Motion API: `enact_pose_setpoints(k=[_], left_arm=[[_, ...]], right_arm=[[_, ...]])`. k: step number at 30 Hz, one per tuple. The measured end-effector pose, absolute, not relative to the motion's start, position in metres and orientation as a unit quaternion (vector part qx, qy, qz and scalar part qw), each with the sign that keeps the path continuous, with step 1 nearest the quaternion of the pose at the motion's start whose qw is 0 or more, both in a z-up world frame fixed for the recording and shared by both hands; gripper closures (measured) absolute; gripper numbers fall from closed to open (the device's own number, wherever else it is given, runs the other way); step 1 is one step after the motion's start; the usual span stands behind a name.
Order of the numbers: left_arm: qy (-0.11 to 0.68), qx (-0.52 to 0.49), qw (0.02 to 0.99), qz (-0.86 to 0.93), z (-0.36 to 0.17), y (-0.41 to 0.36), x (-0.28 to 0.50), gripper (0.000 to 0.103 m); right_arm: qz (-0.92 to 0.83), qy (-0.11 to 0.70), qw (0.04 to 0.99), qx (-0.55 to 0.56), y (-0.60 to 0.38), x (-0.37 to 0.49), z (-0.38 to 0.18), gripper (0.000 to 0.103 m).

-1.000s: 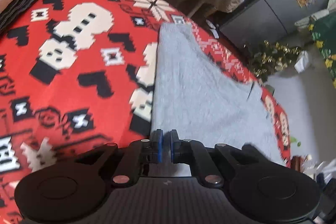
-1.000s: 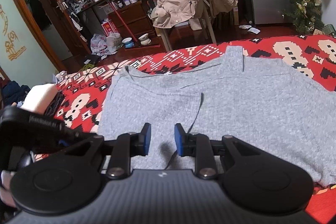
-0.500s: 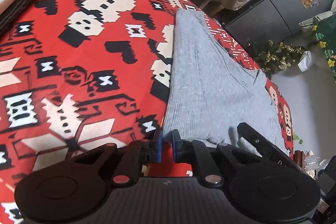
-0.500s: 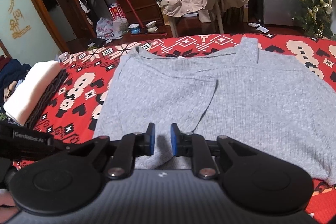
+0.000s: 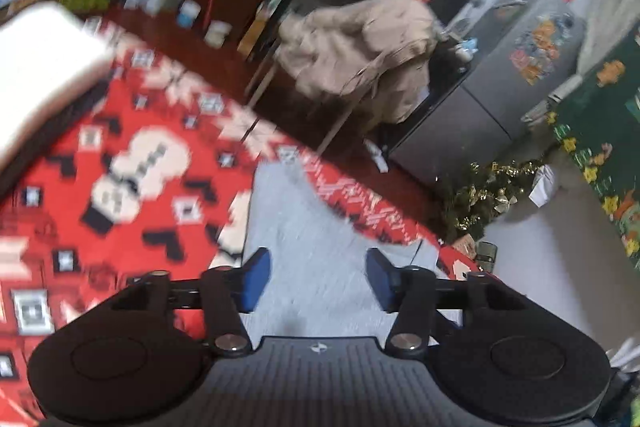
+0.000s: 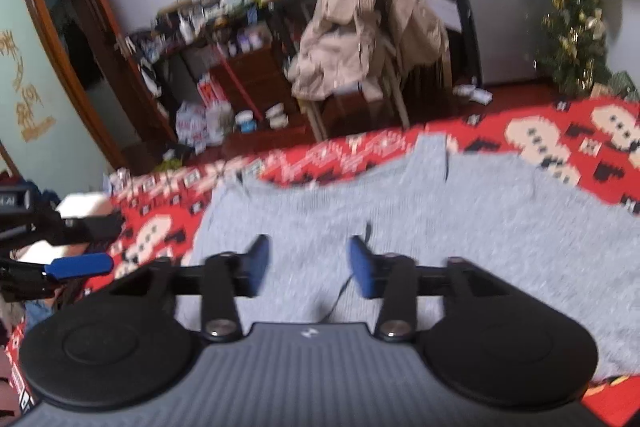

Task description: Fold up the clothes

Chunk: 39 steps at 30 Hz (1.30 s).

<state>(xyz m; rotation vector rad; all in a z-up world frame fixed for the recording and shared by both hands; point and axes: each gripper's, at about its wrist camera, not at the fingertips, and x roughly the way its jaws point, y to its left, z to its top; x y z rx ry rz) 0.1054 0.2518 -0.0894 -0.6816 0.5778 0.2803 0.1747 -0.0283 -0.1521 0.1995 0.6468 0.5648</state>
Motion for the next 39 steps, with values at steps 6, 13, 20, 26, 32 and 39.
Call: enact_pose_setpoints(k=[6, 13, 20, 26, 32, 39], left_arm=[[0.253, -0.294, 0.909, 0.155, -0.087, 0.241, 0.116, 0.009], [0.280, -0.382, 0.863, 0.175, -0.109, 0.268, 0.143, 0.012], [0.319, -0.462, 0.816, 0.136, -0.151, 0.293, 0.156, 0.058], [0.342, -0.459, 0.808, 0.140, -0.167, 0.288, 0.159, 0.089], [0.334, -0.451, 0.816, 0.137, -0.160, 0.288, 0.159, 0.092], [0.349, -0.459, 0.805, 0.135, -0.166, 0.296, 0.162, 0.092]], right_arm=[[0.235, 0.258, 0.934, 0.074, -0.032, 0.166, -0.132, 0.001], [0.194, 0.252, 0.947, 0.054, -0.036, 0.171, -0.121, 0.001], [0.142, 0.298, 0.942, 0.063, -0.041, 0.190, -0.129, 0.021], [0.184, 0.324, 0.928, 0.012, -0.008, 0.188, -0.143, 0.085], [0.246, 0.329, 0.911, 0.037, 0.004, 0.178, -0.149, 0.093], [0.261, 0.340, 0.901, 0.070, 0.017, 0.183, -0.150, 0.092]])
